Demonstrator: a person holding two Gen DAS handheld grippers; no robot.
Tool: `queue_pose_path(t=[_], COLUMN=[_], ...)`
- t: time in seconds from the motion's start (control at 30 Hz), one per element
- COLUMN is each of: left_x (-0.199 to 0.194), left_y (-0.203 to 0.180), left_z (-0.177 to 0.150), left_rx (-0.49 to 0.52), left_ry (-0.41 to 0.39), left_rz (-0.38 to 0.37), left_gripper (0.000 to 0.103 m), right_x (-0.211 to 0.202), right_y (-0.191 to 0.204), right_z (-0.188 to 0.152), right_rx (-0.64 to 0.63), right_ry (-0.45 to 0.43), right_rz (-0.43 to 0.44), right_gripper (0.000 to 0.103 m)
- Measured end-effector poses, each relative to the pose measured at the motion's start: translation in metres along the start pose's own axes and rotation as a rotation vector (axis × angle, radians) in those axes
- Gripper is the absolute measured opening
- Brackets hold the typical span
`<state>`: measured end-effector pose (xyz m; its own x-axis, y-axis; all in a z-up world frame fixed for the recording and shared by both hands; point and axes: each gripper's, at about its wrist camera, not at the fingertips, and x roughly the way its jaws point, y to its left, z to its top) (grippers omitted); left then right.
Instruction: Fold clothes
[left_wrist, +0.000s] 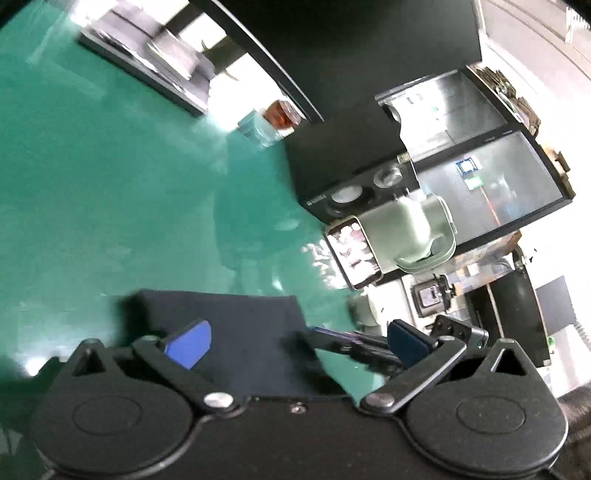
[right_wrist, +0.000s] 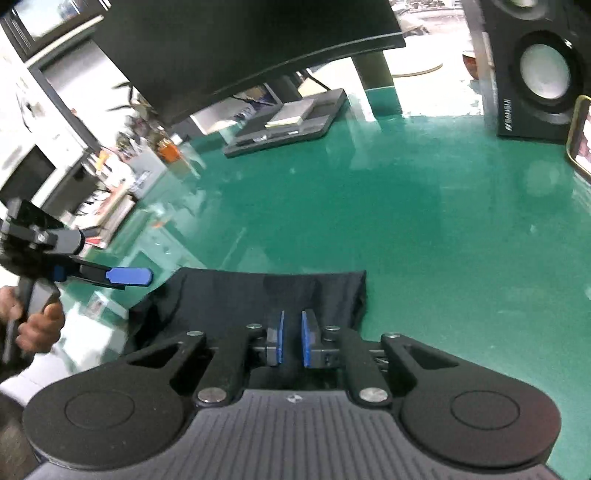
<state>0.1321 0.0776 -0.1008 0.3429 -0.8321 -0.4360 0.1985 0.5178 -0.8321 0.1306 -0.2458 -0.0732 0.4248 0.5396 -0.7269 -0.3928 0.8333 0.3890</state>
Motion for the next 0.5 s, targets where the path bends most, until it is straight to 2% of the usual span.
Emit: queue_pose_path(t=[0.1,0.2,0.23,0.37,0.5], left_x=[0.010,0.004,0.001,-0.008,-0.017], left_y=[0.009,0.023,0.029,0.048,0.034], left_z=[-0.006,-0.012,-0.013,-0.010,-0.002], left_rx=[-0.008,-0.052,-0.066,-0.089,-0.083], left_ry=[0.038,0.039,0.034,0.023,0.013], left_rz=[0.030,0.044,0.048,0.011,0.024], left_gripper=[0.102,0.102,0.102,0.102,0.103], right_x=[0.013,0.022,0.023,0.020,0.014], right_y=[0.004,-0.001,-0.005,-0.011,-0.005], right_z=[0.000,-0.003,-0.005,-0.008,-0.003], right_rx=[-0.007,0.010,0.031,0.066,0.064], right_ry=[0.000,0.013,0.009,0.008,0.009], right_rz=[-0.013,-0.064,-0.074,-0.067,-0.086], right_gripper=[0.010,0.010,0.007,0.005,0.010])
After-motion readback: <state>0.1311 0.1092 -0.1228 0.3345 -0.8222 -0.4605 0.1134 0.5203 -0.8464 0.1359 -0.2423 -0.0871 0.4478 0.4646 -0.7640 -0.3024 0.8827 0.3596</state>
